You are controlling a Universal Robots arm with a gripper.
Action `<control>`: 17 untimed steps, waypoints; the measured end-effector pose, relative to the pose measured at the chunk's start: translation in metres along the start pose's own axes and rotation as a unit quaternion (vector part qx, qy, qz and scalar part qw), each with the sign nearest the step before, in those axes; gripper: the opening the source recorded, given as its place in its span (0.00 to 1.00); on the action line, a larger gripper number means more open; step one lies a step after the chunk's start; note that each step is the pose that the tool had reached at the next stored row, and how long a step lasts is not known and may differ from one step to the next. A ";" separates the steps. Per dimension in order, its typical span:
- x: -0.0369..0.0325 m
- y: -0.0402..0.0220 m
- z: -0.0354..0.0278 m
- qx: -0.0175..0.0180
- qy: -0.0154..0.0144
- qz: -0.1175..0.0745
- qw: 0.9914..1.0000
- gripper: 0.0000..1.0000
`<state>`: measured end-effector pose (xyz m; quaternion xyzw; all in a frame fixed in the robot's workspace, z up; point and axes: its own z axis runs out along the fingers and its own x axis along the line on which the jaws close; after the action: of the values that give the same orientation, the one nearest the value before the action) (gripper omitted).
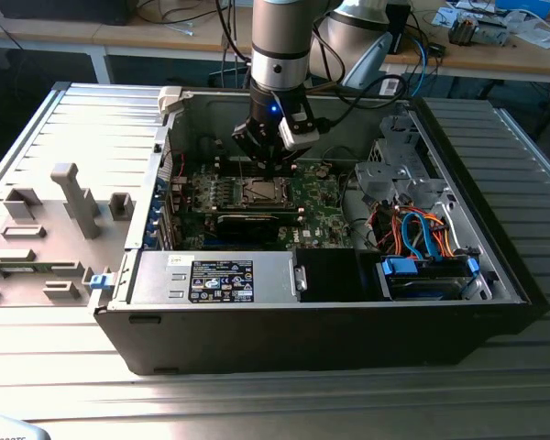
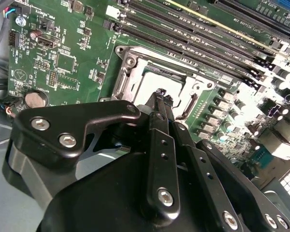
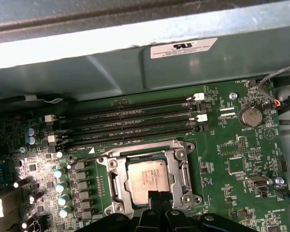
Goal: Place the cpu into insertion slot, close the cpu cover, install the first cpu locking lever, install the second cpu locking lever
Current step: 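Install the first cpu locking lever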
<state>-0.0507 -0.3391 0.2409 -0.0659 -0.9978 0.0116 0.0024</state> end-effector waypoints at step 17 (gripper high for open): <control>0.0000 0.0000 0.0000 -0.002 -0.001 -0.056 0.998 0.11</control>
<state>-0.0507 -0.3391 0.2409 -0.0100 -0.9999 0.0092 0.0020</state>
